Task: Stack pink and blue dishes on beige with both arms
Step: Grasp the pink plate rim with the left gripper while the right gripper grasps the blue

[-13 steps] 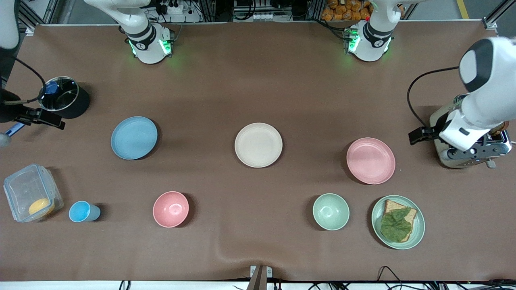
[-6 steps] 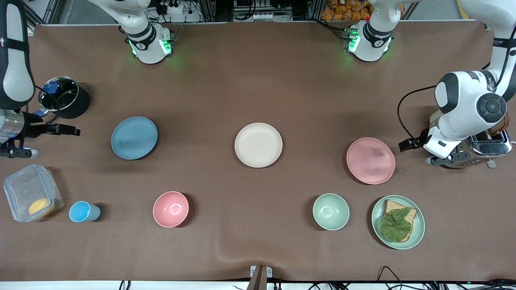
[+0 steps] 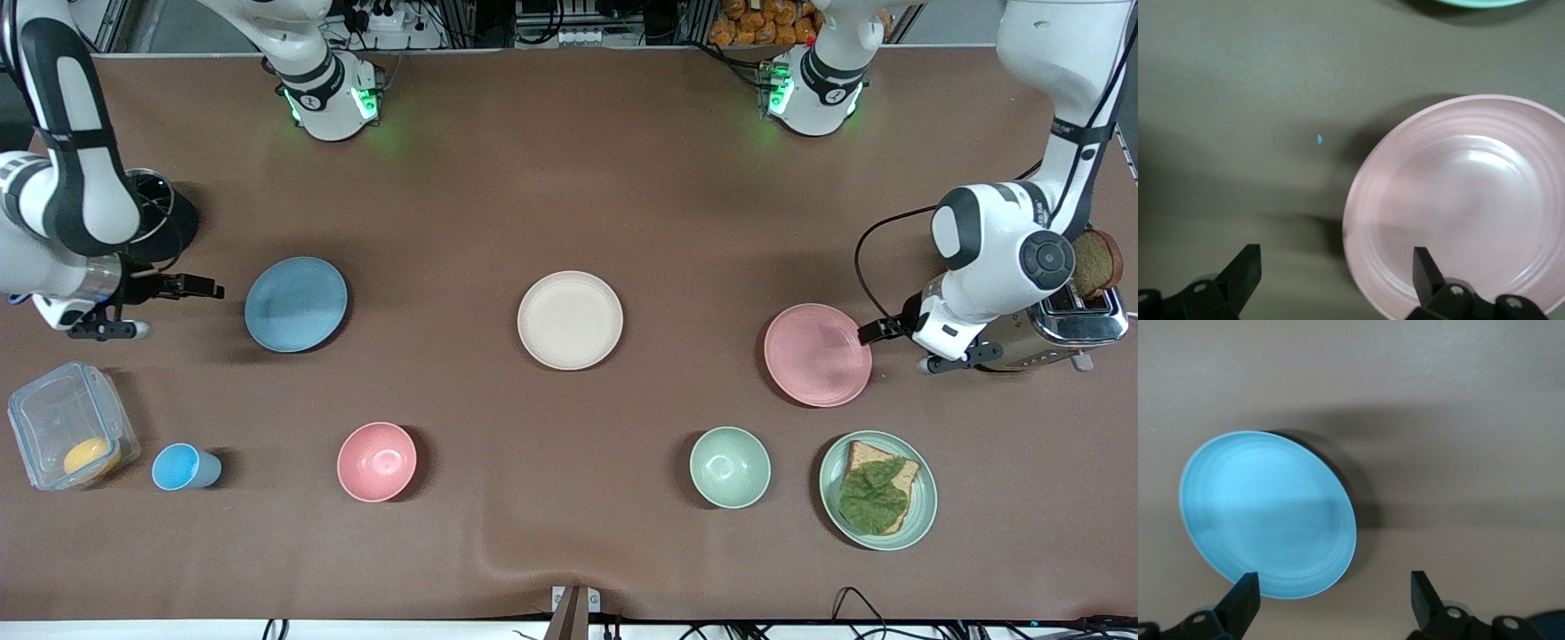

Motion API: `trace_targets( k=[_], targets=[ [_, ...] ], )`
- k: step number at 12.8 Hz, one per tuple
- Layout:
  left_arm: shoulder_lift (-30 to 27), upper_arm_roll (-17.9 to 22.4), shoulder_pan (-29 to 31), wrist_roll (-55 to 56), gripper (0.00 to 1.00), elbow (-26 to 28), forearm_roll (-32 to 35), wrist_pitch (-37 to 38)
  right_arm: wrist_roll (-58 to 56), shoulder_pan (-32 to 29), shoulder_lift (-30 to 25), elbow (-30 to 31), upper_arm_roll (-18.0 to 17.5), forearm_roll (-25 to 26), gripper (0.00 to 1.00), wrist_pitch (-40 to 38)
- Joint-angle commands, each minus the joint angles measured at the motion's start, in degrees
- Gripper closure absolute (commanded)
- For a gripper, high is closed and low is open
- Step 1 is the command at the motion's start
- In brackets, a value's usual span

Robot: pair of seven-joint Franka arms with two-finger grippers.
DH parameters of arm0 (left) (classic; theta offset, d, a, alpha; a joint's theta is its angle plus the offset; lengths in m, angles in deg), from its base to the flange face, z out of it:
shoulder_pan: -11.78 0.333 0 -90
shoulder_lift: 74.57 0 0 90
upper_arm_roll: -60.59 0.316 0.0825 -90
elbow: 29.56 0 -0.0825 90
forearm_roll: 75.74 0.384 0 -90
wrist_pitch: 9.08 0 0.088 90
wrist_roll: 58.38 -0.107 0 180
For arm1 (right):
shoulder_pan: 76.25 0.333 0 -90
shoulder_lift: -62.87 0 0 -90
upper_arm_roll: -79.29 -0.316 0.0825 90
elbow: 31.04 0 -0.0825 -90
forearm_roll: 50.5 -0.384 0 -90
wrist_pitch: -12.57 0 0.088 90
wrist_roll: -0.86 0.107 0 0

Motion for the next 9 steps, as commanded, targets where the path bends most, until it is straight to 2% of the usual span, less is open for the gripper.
trace_targets(
  k=[1, 4, 6, 8, 9],
  targets=[
    [3.09, -0.36, 0.21, -0.53, 0.0, 0.16, -1.86, -4.39, -3.77, -1.13, 4.33, 0.23, -0.85, -1.56, 0.0, 3.33],
    [4.33, -0.45, 0.47, -0.71, 0.03, -0.02, -1.86, -4.76, -5.18, -0.44, 8.55, 0.14, -1.02, -3.93, 0.0, 5.35],
    [4.77, -0.71, 0.65, -0.71, 0.11, -0.11, -1.94, -4.76, -5.53, -0.35, 10.49, 0.06, -1.11, -4.11, 0.0, 7.03],
    [5.04, -0.8, 0.82, -0.71, 0.3, -0.11, -1.94, -4.76, -5.54, -0.26, 11.2, -0.12, -1.2, -4.29, 0.0, 6.94],
    [5.04, -0.8, 0.82, -0.71, 0.44, -0.11, -2.81, -4.76, -5.54, -0.17, 11.46, -0.12, -1.29, -4.98, 0.17, 6.94]
  ],
)
